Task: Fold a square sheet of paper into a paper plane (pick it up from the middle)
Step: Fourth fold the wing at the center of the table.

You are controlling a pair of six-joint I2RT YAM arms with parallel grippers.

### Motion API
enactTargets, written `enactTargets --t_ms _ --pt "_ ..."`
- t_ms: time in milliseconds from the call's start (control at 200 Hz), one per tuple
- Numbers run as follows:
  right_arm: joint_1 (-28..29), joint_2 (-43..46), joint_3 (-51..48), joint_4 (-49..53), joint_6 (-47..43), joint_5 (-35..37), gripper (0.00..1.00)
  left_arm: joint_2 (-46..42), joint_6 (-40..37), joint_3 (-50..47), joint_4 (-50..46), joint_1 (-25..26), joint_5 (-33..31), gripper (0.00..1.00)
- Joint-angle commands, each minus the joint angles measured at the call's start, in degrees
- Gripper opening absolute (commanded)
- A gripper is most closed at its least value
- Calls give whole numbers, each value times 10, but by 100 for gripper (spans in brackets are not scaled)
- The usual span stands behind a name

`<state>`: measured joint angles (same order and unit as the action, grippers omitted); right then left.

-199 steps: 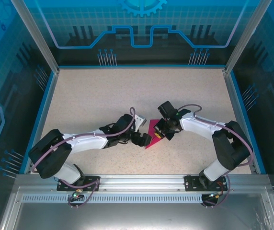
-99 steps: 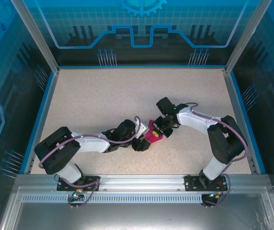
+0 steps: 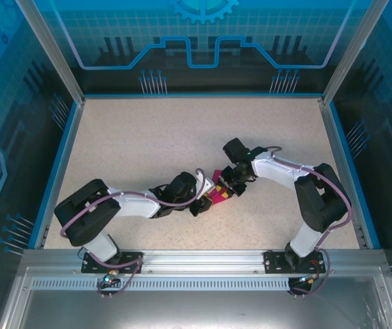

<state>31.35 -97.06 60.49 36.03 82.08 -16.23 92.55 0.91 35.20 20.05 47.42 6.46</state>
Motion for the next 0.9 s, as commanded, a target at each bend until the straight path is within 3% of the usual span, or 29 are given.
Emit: enactTargets --t_ms 0,235,505,660,895 --pt "-16 1 6 19 -5 -10 25 10 -19 3 17 3 -17 22" --pt "-40 2 -1 8 -26 -16 24 8 -32 -10 21 3 -20 21" --pt "-45 -6 -1 -7 -32 -36 8 7 -32 -11 34 3 -7 24" --pt "-42 -4 2 -7 -32 -40 8 15 -17 -2 50 3 11 32" --pt "-38 -10 5 -10 -32 -56 10 41 -12 14 60 3 4 28"
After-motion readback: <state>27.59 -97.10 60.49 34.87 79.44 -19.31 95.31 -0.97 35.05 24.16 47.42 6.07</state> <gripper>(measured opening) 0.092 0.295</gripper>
